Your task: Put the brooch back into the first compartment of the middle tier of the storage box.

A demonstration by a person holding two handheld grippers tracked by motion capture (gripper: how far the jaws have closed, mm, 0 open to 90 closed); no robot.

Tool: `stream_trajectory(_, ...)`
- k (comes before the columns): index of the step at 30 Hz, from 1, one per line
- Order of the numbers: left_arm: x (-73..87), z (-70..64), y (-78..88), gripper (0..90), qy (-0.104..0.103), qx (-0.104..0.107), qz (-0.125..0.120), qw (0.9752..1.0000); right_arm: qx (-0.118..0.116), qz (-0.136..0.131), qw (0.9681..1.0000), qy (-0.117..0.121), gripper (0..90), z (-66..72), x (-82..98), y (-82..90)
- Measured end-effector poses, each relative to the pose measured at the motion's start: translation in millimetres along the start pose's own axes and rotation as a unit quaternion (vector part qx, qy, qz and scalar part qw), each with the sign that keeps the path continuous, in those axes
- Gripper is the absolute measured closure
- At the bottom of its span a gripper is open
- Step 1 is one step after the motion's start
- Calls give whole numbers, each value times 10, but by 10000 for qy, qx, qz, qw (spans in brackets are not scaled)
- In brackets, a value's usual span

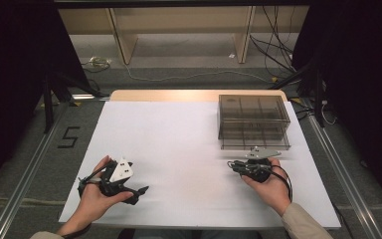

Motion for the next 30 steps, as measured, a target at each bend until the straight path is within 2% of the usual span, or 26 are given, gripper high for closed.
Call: stream_trajectory(30,1,3,4,69,-4,-15,9,10000,20,-101,9999,-21,792,-4,-49,49)
Point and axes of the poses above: each handheld gripper's, and its own axes: y roughly backward along the jaws, x roughly out of its underside, z roughly to its left, the point moved 4 cm from there along -y, roughly forward along the jaws, and after that the axes turned 8 degrees about -z, right-handed, at the moved point
